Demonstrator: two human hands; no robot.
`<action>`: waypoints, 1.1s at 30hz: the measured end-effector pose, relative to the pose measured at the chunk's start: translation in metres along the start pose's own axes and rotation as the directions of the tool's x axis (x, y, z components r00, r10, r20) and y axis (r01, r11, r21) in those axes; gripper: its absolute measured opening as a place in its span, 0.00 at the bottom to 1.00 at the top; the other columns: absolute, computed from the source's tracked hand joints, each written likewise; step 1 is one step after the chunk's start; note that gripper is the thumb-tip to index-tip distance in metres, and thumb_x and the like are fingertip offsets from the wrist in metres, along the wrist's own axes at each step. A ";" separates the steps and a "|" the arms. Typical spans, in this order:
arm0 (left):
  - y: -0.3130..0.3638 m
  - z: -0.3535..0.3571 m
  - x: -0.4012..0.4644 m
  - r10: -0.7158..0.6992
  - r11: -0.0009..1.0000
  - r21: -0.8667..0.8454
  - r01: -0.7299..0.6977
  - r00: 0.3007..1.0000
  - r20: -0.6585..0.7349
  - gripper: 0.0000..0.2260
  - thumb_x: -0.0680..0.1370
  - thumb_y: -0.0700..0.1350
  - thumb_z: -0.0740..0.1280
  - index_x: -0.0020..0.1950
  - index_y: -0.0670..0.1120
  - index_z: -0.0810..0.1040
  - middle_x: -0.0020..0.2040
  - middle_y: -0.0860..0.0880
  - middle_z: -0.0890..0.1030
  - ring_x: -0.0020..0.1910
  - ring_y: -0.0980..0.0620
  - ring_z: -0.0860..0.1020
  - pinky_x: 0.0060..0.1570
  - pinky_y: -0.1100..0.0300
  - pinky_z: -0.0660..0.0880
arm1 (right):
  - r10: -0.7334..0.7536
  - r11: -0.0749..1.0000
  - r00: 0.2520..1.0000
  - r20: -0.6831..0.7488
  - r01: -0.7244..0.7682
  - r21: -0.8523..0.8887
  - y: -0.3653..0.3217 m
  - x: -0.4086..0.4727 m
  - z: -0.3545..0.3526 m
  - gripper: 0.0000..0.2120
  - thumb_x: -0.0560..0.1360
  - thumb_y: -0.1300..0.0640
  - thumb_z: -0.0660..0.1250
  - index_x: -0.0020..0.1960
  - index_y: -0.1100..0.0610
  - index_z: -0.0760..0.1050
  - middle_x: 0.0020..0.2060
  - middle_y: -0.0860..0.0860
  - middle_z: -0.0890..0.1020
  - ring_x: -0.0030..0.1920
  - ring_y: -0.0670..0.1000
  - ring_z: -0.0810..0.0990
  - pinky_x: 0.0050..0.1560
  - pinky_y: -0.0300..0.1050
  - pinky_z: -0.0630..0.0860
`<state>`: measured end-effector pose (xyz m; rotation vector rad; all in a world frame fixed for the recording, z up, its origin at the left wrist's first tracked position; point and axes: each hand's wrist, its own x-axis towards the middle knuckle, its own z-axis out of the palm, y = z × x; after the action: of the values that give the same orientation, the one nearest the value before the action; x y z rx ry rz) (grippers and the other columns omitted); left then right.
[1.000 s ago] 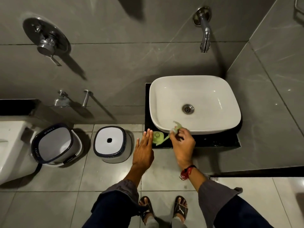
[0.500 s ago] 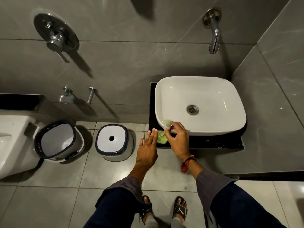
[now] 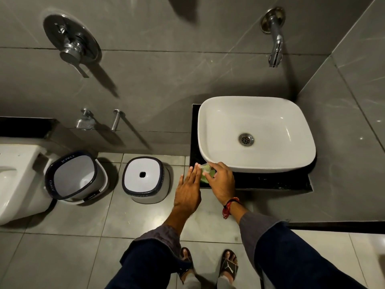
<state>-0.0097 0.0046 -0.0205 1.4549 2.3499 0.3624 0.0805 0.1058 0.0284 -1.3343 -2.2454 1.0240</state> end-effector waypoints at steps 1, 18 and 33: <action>0.000 0.001 0.000 -0.002 1.000 -0.004 0.002 1.000 -0.001 0.38 0.79 0.33 0.59 0.83 0.47 0.41 0.84 0.48 0.41 0.83 0.48 0.42 0.81 0.47 0.45 | -0.008 1.000 1.000 0.001 0.008 -0.028 0.000 -0.001 0.001 0.18 0.76 0.52 0.73 0.63 0.56 0.80 0.56 0.52 0.82 0.55 0.53 0.82 0.56 0.50 0.83; 0.010 0.008 -0.014 -0.058 0.997 -0.048 0.057 0.998 -0.021 0.36 0.79 0.36 0.59 0.83 0.44 0.43 0.84 0.46 0.43 0.83 0.48 0.44 0.82 0.47 0.48 | 0.005 0.975 0.995 -0.104 0.018 0.221 -0.001 -0.013 0.014 0.13 0.74 0.62 0.74 0.58 0.59 0.82 0.56 0.54 0.84 0.58 0.52 0.82 0.65 0.51 0.80; 0.013 0.006 -0.017 -0.075 0.997 -0.014 0.075 0.997 0.004 0.37 0.80 0.38 0.61 0.83 0.44 0.41 0.84 0.45 0.43 0.83 0.47 0.44 0.82 0.48 0.49 | 0.115 0.966 0.989 -0.098 -0.088 0.242 -0.001 -0.016 0.018 0.14 0.74 0.58 0.75 0.56 0.61 0.77 0.57 0.57 0.79 0.57 0.56 0.81 0.59 0.56 0.82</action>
<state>0.0105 -0.0045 -0.0182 1.3549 2.3872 0.3562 0.0772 0.0845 0.0185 -1.3760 -1.9223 1.1807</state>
